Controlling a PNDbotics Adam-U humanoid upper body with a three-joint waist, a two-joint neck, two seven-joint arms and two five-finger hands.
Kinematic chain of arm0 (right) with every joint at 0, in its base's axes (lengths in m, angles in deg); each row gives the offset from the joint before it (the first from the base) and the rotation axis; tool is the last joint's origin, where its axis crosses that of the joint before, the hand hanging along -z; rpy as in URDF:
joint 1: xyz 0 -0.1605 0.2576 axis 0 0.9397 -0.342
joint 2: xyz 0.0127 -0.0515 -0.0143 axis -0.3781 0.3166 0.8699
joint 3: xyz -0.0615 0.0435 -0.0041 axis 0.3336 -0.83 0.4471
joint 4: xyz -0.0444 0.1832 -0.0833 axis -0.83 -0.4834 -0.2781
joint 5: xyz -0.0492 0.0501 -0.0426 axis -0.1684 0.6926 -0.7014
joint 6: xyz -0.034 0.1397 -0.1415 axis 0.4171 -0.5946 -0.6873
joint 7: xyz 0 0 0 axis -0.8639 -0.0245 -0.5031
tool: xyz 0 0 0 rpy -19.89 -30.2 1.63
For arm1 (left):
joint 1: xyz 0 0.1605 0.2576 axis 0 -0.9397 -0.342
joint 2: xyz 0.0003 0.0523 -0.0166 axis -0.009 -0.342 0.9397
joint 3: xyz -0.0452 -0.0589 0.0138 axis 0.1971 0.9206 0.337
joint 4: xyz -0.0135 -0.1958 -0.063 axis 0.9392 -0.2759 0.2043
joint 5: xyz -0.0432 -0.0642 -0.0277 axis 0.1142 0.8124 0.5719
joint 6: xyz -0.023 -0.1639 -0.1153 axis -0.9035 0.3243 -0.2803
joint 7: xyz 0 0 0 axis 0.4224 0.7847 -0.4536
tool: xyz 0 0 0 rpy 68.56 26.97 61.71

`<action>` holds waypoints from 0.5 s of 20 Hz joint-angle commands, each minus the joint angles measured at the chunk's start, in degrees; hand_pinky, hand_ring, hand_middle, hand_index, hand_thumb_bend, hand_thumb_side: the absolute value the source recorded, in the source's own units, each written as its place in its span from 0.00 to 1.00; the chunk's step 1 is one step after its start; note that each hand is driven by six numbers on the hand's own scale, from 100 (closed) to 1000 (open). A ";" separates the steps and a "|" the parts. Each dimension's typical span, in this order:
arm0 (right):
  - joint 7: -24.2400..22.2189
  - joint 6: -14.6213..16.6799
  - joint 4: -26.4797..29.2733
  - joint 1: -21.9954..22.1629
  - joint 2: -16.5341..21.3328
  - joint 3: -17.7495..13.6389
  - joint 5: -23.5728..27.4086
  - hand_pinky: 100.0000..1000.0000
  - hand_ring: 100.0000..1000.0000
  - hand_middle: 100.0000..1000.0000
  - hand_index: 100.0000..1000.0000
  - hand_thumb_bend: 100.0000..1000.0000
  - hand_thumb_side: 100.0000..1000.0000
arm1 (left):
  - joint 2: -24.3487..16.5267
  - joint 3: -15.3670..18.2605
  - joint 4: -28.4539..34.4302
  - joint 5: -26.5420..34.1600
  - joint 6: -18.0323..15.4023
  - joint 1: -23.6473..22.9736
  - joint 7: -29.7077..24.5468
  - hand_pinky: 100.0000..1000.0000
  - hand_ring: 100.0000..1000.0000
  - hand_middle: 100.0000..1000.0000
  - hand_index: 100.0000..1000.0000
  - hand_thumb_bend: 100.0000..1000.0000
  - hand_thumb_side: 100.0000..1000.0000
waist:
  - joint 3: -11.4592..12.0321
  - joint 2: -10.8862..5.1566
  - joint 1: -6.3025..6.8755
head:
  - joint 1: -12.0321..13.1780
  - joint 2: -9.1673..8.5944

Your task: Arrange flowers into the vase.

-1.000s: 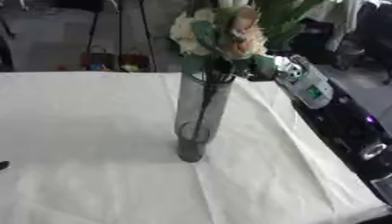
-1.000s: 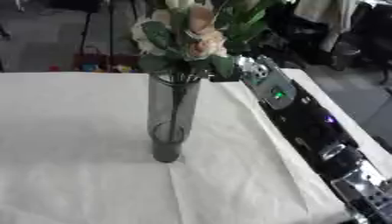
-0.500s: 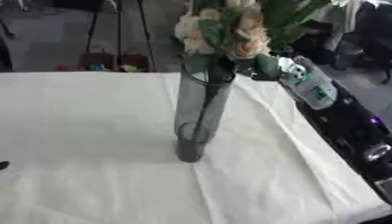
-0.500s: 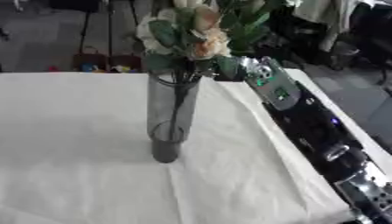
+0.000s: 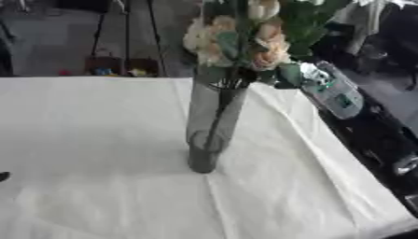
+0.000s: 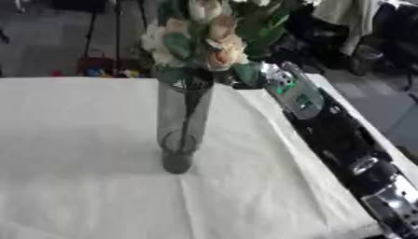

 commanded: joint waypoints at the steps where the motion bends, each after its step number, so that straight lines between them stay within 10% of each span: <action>1: -18.78 18.94 1.45 -0.45 2.58 -1.24 0.75 1.00 1.00 1.00 1.00 0.30 0.96 | -0.25 -0.06 0.75 0.03 -0.12 0.77 -0.22 0.70 0.95 0.64 0.79 0.91 0.75 | -0.02 -0.80 0.28 | 0.03 -0.64; 10: -18.78 18.94 1.39 0.52 3.04 -1.95 0.40 1.00 1.00 1.00 1.00 0.32 0.94 | -0.22 -0.09 0.76 0.05 -0.10 0.87 -0.25 0.70 0.95 0.64 0.79 0.91 0.74 | 0.11 -0.72 0.41 | 0.04 -0.71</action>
